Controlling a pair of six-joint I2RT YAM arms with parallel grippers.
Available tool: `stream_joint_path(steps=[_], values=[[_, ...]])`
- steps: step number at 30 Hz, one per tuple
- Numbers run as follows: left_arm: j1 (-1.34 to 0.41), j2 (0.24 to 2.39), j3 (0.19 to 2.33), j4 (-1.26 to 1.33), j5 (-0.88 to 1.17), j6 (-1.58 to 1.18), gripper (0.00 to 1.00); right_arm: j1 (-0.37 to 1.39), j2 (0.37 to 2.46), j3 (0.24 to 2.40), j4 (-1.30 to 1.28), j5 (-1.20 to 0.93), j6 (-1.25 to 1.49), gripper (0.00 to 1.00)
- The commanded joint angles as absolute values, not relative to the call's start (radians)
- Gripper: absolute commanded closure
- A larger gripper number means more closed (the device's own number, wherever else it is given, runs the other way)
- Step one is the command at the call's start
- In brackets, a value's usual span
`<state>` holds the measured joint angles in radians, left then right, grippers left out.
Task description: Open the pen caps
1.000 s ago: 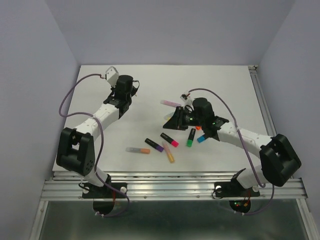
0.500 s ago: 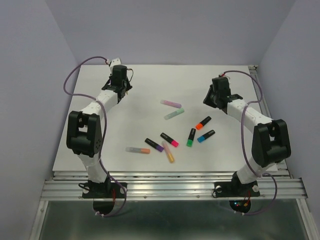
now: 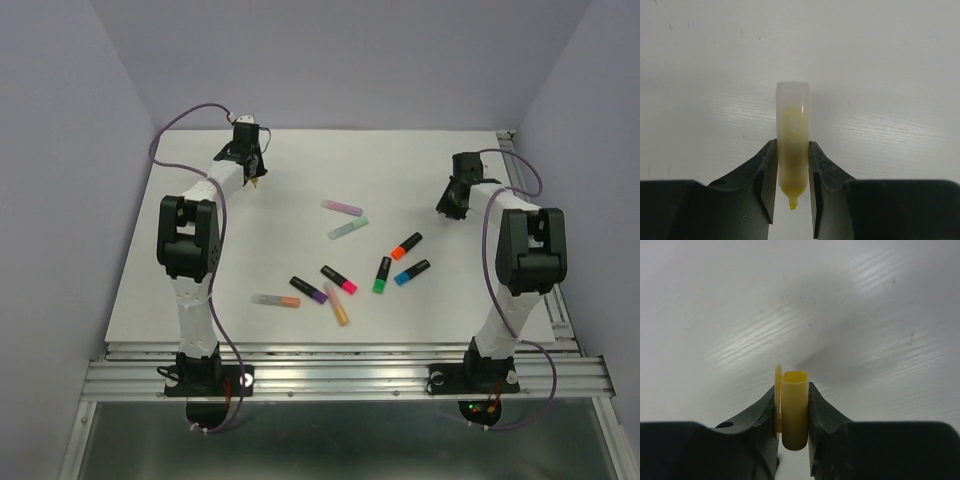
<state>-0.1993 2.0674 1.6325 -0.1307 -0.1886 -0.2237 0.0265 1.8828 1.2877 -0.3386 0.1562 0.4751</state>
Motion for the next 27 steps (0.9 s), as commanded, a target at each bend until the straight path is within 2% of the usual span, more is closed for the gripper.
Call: stream_joint_path(steps=[1,6,12,15,18,24,27], values=[[-0.184,2.117,1.744,-0.202,-0.173,-0.181,1.0,0.012,1.893,1.322,-0.4,0.212,0.489,0.99],[-0.175,2.21,1.839,-0.259,-0.21,-0.181,0.97,-0.031,1.841,1.224,-0.422,0.261,0.537,0.99],[-0.167,2.252,1.881,-0.293,-0.203,-0.195,0.61,-0.084,1.775,1.119,-0.521,0.365,0.63,0.99],[-0.167,2.247,1.878,-0.296,-0.192,-0.196,0.5,-0.094,1.734,1.074,-0.532,0.39,0.644,0.98],[-0.167,2.232,1.867,-0.298,-0.17,-0.196,0.32,-0.095,1.678,1.042,-0.545,0.408,0.647,0.96],[-0.167,2.143,1.798,-0.27,-0.121,-0.21,0.13,-0.097,1.648,1.0,-0.554,0.396,0.646,0.91],[-0.167,2.062,1.714,-0.233,-0.089,-0.228,0.09,-0.097,1.634,0.977,-0.551,0.382,0.646,0.85]])
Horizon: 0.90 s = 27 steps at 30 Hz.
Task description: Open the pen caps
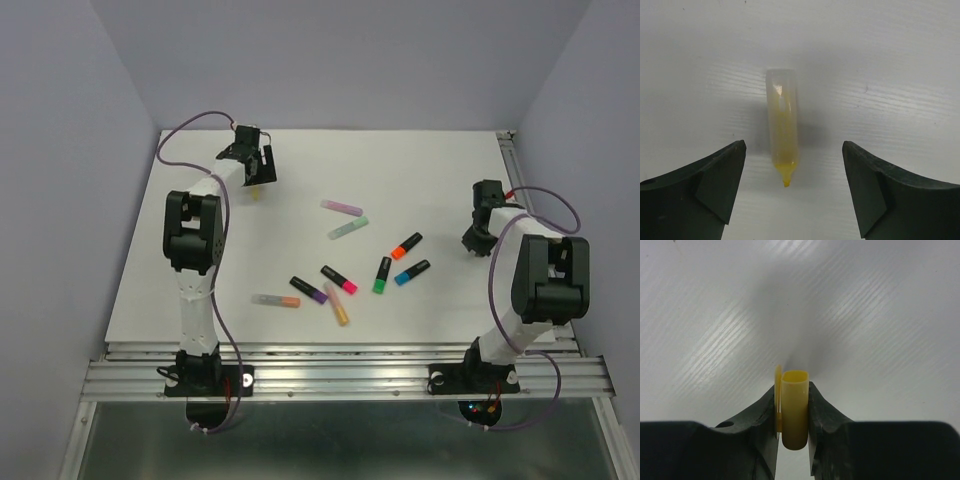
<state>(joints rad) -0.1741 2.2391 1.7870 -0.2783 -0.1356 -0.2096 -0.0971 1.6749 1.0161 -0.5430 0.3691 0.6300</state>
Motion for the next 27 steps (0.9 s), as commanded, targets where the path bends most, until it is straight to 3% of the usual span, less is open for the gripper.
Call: stream_joint_path(steps=[1,6,10,12,13,14,19,23,24,27], values=[[-0.167,2.037,1.685,-0.218,-0.083,-0.238,0.09,-0.097,1.632,0.973,-0.546,0.382,0.646,0.84],[-0.167,1.857,1.456,-0.118,-0.043,-0.307,0.09,-0.097,1.621,0.945,-0.516,0.316,0.627,0.86],[-0.169,1.767,1.335,-0.086,-0.025,-0.348,0.09,-0.097,1.626,0.948,-0.522,0.307,0.627,0.77],[-0.169,1.738,1.292,-0.083,-0.006,-0.363,0.08,-0.097,1.625,0.946,-0.523,0.304,0.626,0.67],[-0.17,1.729,1.278,-0.08,0.014,-0.367,0.09,-0.097,1.621,0.939,-0.52,0.296,0.623,0.55],[-0.173,1.72,1.263,-0.077,0.037,-0.373,0.09,-0.097,1.615,0.939,-0.519,0.296,0.623,0.55],[-0.199,1.654,1.19,-0.063,0.055,-0.394,0.08,-0.097,1.562,0.928,-0.5,0.247,0.601,0.29],[-0.241,1.614,1.146,-0.06,0.049,-0.402,0.03,-0.097,1.499,0.927,-0.485,0.218,0.566,0.21],[-0.267,1.6,1.135,-0.069,0.035,-0.406,0.04,-0.097,1.473,0.927,-0.48,0.209,0.551,0.03],[-0.313,1.565,1.12,-0.1,-0.044,-0.436,0.03,-0.098,1.434,0.928,-0.477,0.201,0.523,0.0]])
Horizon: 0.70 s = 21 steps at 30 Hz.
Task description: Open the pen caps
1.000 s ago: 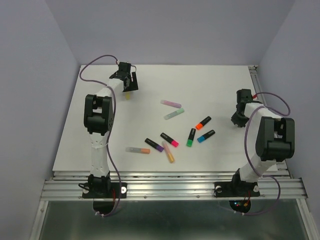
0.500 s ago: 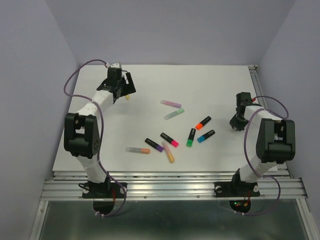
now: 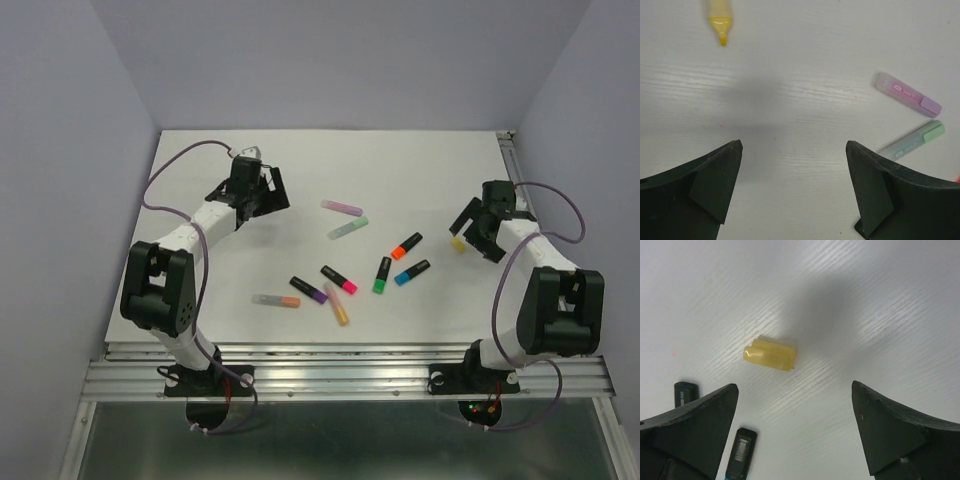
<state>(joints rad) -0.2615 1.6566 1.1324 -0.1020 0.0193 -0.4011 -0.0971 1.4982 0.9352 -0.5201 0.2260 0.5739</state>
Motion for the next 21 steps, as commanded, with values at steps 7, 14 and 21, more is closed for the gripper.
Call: stream_joint_path(steps=[7,14,21], values=[[-0.406,1.503,1.063,-0.385,-0.183,-0.697,0.02,-0.095,1.29,0.873,-0.4,0.086,0.483,0.0],[-0.478,1.298,0.908,-0.632,-0.258,-0.945,0.03,-0.097,1.221,0.819,-0.353,0.113,0.52,0.0],[-0.505,1.114,0.804,-0.735,-0.207,-1.112,0.03,-0.097,1.21,0.807,-0.344,0.139,0.554,0.0]])
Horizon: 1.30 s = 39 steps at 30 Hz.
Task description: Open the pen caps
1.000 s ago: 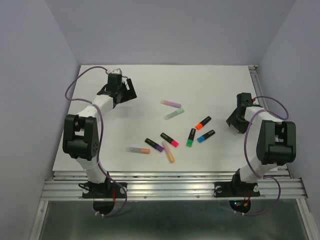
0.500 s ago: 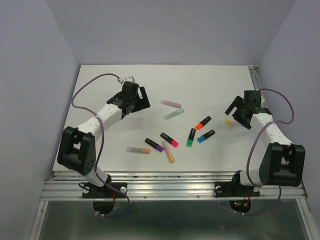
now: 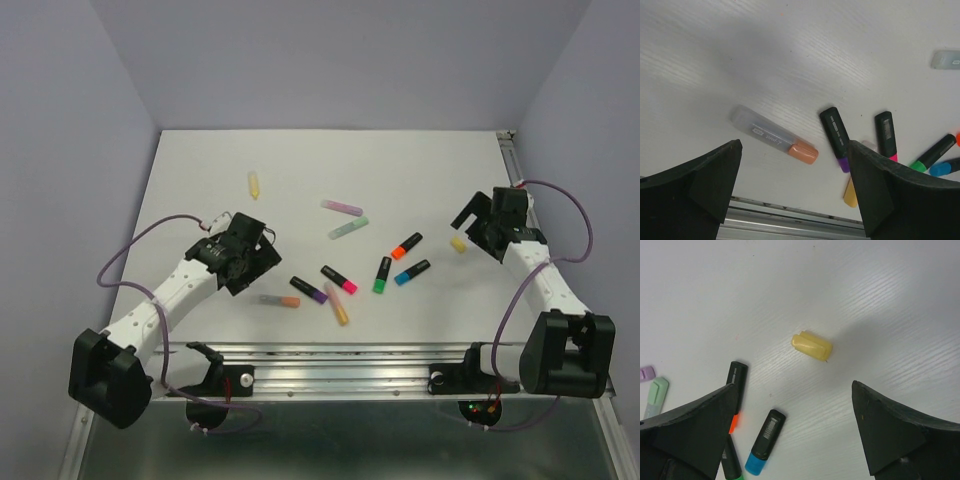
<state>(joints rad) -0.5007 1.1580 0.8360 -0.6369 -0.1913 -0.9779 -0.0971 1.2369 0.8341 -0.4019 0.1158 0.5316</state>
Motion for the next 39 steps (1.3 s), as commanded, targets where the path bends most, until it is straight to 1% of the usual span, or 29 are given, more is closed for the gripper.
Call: stream_joint_path(steps=[1,7,12,18,19,20,24,27,28,34,37,39], values=[[-0.506,1.112,0.799,-0.738,-0.207,-1.124,0.03,-0.097,1.195,0.804,-0.344,0.146,0.554,0.0],[-0.528,1.147,0.746,-0.695,-0.155,-1.199,0.03,-0.097,1.154,0.79,-0.344,0.158,0.554,0.0],[-0.554,1.196,0.715,-0.646,-0.15,-1.236,0.04,-0.097,1.144,0.79,-0.353,0.153,0.555,0.0],[-0.561,1.27,0.681,-0.591,-0.153,-1.272,0.09,-0.097,1.129,0.781,-0.344,0.149,0.557,0.0],[-0.563,1.287,0.687,-0.585,-0.146,-1.267,0.13,-0.095,1.131,0.779,-0.341,0.149,0.557,0.0],[-0.572,1.302,0.693,-0.58,-0.143,-1.267,0.14,-0.097,1.134,0.779,-0.342,0.149,0.558,0.0],[-0.6,1.373,0.706,-0.58,-0.147,-1.272,0.14,-0.095,1.14,0.781,-0.347,0.156,0.563,0.0],[-0.603,1.423,0.706,-0.584,-0.164,-1.281,0.2,-0.095,1.14,0.781,-0.35,0.164,0.563,0.0],[-0.603,1.428,0.706,-0.591,-0.173,-1.29,0.23,-0.097,1.138,0.781,-0.351,0.166,0.563,0.0],[-0.603,1.488,0.733,-0.607,-0.232,-1.299,0.34,-0.097,1.126,0.785,-0.36,0.169,0.558,0.0],[-0.601,1.523,0.755,-0.627,-0.262,-1.304,0.35,-0.097,1.111,0.782,-0.359,0.169,0.554,0.0],[-0.601,1.529,0.753,-0.624,-0.268,-1.321,0.41,-0.095,1.103,0.782,-0.359,0.17,0.543,0.0]])
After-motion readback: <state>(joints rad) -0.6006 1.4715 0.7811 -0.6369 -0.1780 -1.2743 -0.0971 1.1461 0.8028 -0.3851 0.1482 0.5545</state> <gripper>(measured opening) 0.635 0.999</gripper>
